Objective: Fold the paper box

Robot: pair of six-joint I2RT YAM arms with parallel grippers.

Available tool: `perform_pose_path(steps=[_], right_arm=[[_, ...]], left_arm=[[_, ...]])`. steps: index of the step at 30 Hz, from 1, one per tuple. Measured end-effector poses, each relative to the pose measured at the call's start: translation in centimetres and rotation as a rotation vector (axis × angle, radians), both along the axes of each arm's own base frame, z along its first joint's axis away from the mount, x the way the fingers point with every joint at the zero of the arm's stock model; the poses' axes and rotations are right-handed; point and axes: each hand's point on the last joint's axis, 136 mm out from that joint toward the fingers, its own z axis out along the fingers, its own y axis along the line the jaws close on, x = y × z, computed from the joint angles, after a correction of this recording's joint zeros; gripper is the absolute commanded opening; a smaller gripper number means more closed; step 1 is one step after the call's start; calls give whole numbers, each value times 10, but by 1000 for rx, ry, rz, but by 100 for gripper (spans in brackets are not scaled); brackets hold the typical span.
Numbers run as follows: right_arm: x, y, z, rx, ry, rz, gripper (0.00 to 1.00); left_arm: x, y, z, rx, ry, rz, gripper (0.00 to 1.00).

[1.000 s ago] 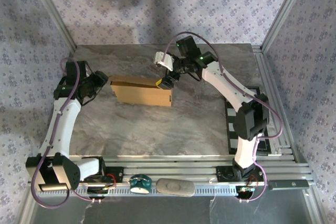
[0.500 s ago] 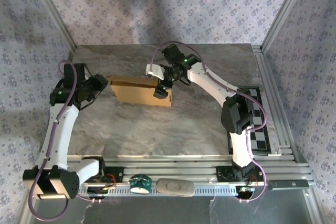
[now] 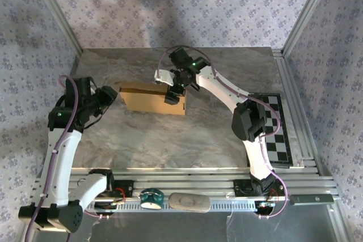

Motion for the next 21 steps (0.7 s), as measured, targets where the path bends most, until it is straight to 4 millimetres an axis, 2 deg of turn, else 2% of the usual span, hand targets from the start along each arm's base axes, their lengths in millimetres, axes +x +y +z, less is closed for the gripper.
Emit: perform_pose_path(steps=[3, 7, 15, 21], right_arm=[[2, 2, -7, -10, 8, 3, 76], [1, 2, -18, -31, 28, 2, 72], [-1, 1, -20, -40, 39, 4, 68], [-3, 3, -20, -48, 35, 6, 55]], left_arm=[[-3, -1, -3, 2, 14, -5, 41], [-5, -2, -4, 3, 26, -8, 40], [-4, -5, -1, 2, 23, -20, 40], [-3, -6, -2, 3, 28, -22, 39]])
